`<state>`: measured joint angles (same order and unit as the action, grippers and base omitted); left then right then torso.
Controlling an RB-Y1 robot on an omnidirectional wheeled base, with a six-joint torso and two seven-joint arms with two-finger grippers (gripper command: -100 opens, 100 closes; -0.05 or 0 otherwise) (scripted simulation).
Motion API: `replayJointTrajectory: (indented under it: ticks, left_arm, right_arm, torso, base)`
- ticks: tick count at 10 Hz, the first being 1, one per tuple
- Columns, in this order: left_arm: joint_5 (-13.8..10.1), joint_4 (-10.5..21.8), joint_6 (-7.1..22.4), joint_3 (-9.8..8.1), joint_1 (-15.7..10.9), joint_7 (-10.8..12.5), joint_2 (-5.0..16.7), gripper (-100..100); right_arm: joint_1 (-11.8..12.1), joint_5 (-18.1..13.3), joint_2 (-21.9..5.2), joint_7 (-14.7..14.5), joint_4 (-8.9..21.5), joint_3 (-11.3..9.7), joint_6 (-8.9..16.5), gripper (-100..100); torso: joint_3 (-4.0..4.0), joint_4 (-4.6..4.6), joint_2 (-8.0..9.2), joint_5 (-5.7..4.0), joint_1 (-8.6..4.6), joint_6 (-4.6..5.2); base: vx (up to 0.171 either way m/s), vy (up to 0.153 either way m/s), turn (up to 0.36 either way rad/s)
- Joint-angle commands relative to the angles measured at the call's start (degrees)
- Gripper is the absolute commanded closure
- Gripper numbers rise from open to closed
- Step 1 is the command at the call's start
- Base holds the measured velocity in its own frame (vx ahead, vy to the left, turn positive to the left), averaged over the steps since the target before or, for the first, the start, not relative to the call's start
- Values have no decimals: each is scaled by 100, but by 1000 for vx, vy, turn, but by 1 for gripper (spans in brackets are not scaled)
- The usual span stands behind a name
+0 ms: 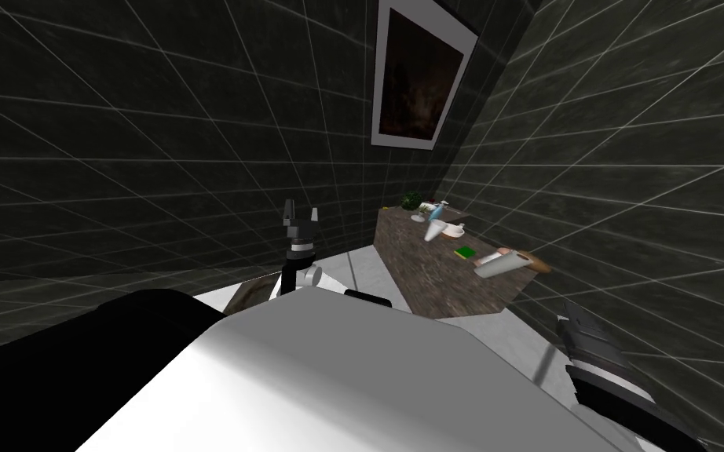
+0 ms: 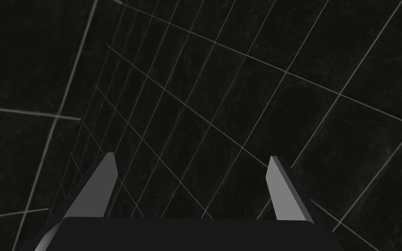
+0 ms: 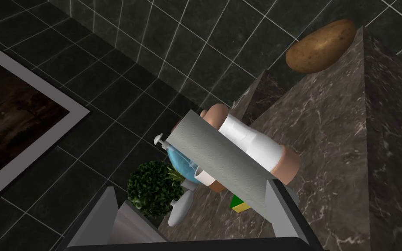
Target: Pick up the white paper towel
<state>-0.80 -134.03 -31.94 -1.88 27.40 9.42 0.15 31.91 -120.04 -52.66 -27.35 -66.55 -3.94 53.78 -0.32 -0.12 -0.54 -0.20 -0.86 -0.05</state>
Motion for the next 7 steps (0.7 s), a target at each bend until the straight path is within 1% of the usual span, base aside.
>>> replayJointTrajectory:
  ticks: [1,2,4,6,7]
  left_arm:
    - [0,0,0,0,0,0,0,0]
    - [0,0,0,0,0,0,0,0]
    - [0,0,0,0,0,0,0,0]
    - [0,0,0,0,0,0,0,0]
    - [0,0,0,0,0,0,0,0]
  right_arm:
    - [82,-227,-56,-286,120,-85,122,-100]
    - [82,-227,-56,-350,120,-85,122,-100]
    - [182,-503,-120,-713,277,-207,275,-100]
    - [270,-747,-174,-1056,427,-333,423,-100]
    - [270,-747,-174,-1074,427,-333,423,-100]
  torso:
    - [0,0,0,0,0,0]
    - [-1,0,-2,-1,-8,-1]
    - [-2,-1,-4,-1,-4,0]
    - [-6,-2,-10,-3,-13,-2]
    - [-8,-3,-13,-4,-18,-1]
  base:
    - [23,-72,122]
    - [25,-64,60]
    - [24,-61,115]
    - [46,-88,159]
    - [18,-77,44]
